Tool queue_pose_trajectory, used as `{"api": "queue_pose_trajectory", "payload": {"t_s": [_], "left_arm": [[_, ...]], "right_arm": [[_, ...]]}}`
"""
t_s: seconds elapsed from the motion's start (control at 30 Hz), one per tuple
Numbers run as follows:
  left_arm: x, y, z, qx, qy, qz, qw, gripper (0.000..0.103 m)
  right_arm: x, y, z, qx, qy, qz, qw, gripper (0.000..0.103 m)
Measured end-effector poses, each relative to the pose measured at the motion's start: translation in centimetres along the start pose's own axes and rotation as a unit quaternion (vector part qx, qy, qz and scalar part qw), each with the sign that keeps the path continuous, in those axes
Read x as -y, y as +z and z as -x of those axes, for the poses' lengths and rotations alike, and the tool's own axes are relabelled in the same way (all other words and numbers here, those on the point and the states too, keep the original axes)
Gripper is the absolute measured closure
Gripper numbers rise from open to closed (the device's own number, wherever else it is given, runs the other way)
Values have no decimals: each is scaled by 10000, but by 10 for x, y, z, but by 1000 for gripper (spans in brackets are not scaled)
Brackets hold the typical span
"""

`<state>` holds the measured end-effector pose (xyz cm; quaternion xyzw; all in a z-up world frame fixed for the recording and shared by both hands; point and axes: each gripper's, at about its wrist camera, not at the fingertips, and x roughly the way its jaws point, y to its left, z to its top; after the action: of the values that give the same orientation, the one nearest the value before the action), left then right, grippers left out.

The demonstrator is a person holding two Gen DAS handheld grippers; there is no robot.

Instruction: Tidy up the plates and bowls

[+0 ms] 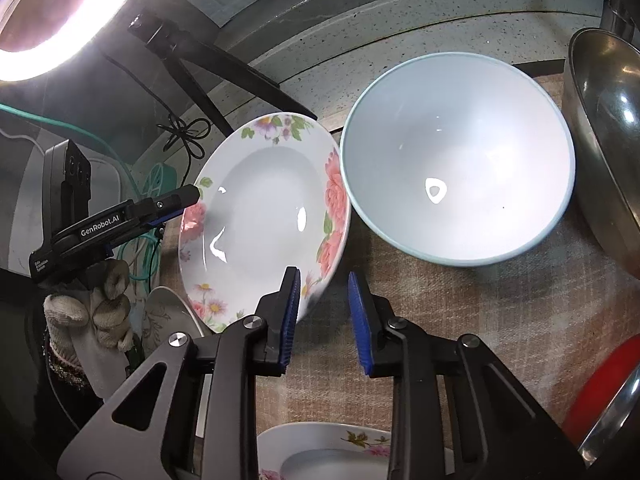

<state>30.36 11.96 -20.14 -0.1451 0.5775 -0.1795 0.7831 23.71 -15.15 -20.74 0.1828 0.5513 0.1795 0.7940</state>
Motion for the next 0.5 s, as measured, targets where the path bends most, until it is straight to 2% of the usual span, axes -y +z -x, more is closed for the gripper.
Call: {"api": "queue_pose_trajectory", "payload": {"t_s": [0.1, 0.23, 0.37, 0.5], "left_arm": [[4, 0, -5, -37, -3, -46, 10000, 74], [6, 1, -8, -22, 51, -97, 9999, 75], [3, 3, -11, -21, 79, -43, 10000, 85], [1, 2, -15, -74, 116, -57, 9999, 87]], "right_arm": [[1, 3, -1, -16, -71, 39, 10000, 84], [0, 6, -4, -59, -90, 74, 9999, 88], [-1, 9, -8, -94, -118, 134, 9998, 90], [-1, 12, -9, -105, -135, 128, 9998, 91]]}}
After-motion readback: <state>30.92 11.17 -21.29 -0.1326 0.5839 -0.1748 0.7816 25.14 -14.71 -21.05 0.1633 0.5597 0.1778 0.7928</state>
